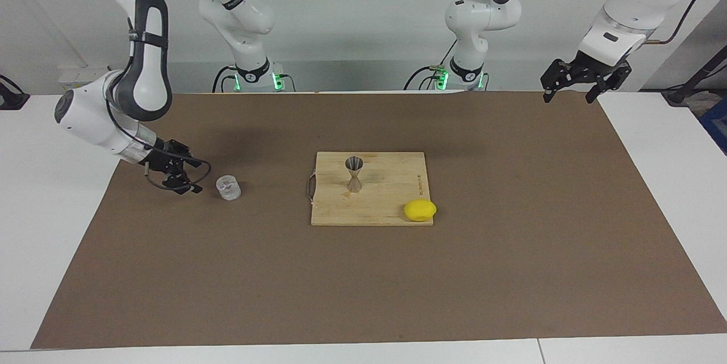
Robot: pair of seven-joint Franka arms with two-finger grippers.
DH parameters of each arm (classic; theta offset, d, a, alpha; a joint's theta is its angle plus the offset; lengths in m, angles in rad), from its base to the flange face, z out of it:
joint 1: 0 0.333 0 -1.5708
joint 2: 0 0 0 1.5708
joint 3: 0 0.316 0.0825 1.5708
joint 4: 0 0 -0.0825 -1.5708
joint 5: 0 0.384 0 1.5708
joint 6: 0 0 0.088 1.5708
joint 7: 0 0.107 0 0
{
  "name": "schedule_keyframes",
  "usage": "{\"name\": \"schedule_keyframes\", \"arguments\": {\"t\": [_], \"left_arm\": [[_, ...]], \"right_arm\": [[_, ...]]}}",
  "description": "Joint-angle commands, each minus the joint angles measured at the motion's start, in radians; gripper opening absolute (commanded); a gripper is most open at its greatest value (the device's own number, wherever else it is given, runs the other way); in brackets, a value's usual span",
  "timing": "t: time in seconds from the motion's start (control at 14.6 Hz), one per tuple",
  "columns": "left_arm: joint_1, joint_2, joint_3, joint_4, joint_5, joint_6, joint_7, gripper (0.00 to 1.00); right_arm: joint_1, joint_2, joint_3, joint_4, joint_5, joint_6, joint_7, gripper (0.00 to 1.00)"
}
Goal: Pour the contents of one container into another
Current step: 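Lower the glass cup onto the table and open the right gripper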
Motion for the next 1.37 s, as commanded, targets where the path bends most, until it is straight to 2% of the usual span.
{"name": "schedule_keyframes", "arguments": {"t": [0.0,0.21,0.34,0.48,0.69,0.82,1.03,1.3], "left_arm": [[-0.011,0.005,0.005,0.03,0.011,-0.016,-0.014,1.0],[-0.013,0.006,0.002,0.031,0.007,-0.028,-0.014,1.0],[-0.013,0.008,-0.03,0.031,0.008,-0.033,-0.015,1.0],[-0.011,0.014,-0.035,0.039,0.007,-0.041,-0.014,1.0],[-0.005,0.018,-0.033,0.08,0.005,-0.079,-0.014,1.0],[-0.005,0.017,-0.033,0.081,0.005,-0.079,-0.014,1.0],[-0.008,0.011,-0.03,0.073,0.011,-0.077,-0.015,1.0],[-0.005,0.001,-0.028,0.051,0.016,-0.03,-0.006,1.0]], "right_arm": [[0.088,-0.058,0.001,-0.023,-0.082,-0.004,-0.068,1.0],[0.185,-0.086,0.003,-0.012,-0.261,-0.016,-0.079,1.0],[0.24,-0.089,0.004,0.011,-0.372,-0.016,-0.157,1.0],[0.268,-0.116,0.007,0.038,-0.385,-0.018,-0.25,1.0],[0.274,-0.213,0.009,0.057,-0.4,-0.057,-0.293,1.0],[0.272,-0.23,0.009,0.153,-0.425,-0.167,-0.323,1.0],[0.266,-0.21,0.009,0.337,-0.437,-0.335,-0.33,1.0],[0.263,-0.199,0.006,0.442,-0.466,-0.447,-0.359,1.0]]}}
